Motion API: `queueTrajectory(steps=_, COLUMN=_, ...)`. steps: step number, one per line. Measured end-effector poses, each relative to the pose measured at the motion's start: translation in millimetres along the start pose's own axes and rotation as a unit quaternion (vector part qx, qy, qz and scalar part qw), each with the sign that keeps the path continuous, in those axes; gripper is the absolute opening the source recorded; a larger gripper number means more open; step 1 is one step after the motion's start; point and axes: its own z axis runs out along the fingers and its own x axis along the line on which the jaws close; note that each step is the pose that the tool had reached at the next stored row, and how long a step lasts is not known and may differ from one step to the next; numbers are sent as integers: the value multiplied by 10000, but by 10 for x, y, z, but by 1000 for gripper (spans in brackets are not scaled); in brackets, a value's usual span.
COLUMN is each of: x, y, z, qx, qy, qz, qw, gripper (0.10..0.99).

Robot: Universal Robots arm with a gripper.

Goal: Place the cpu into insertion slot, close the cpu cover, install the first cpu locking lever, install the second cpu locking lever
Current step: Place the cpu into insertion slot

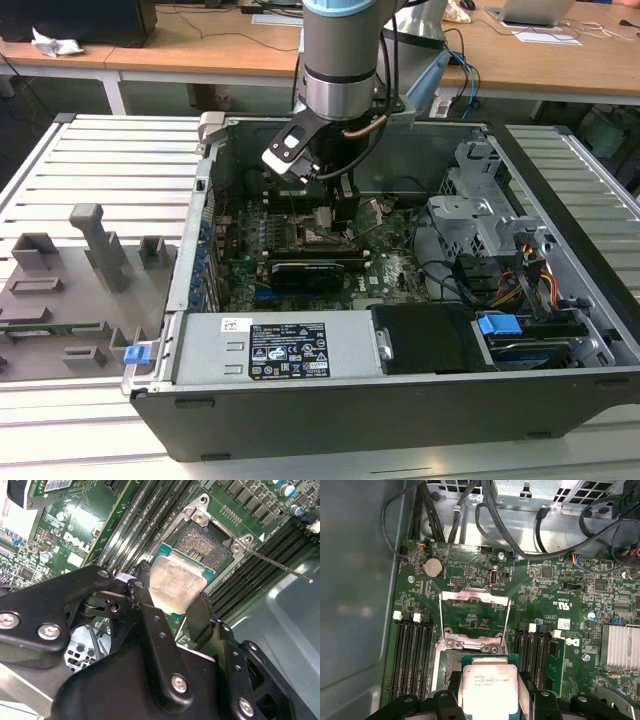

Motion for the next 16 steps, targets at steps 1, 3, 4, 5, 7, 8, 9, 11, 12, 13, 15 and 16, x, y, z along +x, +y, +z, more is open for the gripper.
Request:
queueTrajectory(steps=1, x=0, y=0, z=0, qx=1, qy=0, qz=0, qw=10000, gripper=529)
queueTrajectory(steps=3, x=0, y=0, z=0, qx=1, qy=-1, qz=6, qw=10000, gripper=529)
queueTrajectory(steps=4, x=0, y=0, z=0, qx=1, qy=-1, qz=11, qw=10000, gripper=529)
queueTrajectory(steps=5, x=0, y=0, z=0, qx=1, qy=-1, qz=17, qw=10000, gripper=529)
queueTrajectory(steps=7, x=0, y=1, z=1, qx=1, qy=-3, qz=45, qw=10000, gripper=529)
queueTrajectory(steps=8, x=0, y=1, z=2, qx=0, qy=-6, qz=78, qw=10000, gripper=529)
queueTrajectory(steps=9, x=0, y=1, z=2, qx=0, qy=-8, qz=100, qw=9999, gripper=529)
queueTrajectory(steps=11, x=0, y=0, z=3, qx=-1, qy=-12, qz=151, qw=9999, gripper=529)
queueTrajectory(steps=12, x=0, y=0, z=5, qx=-2, qy=-15, qz=196, qw=9998, gripper=529)
queueTrajectory(steps=13, x=0, y=0, z=6, qx=-3, qy=-17, qz=222, qw=9998, gripper=529)
queueTrajectory(steps=15, x=0, y=0, z=12, qx=-4, qy=-21, qz=273, qw=9996, gripper=529)
queueTrajectory(steps=16, x=0, y=-1, z=16, qx=-4, qy=-24, qz=308, qw=9995, gripper=529)
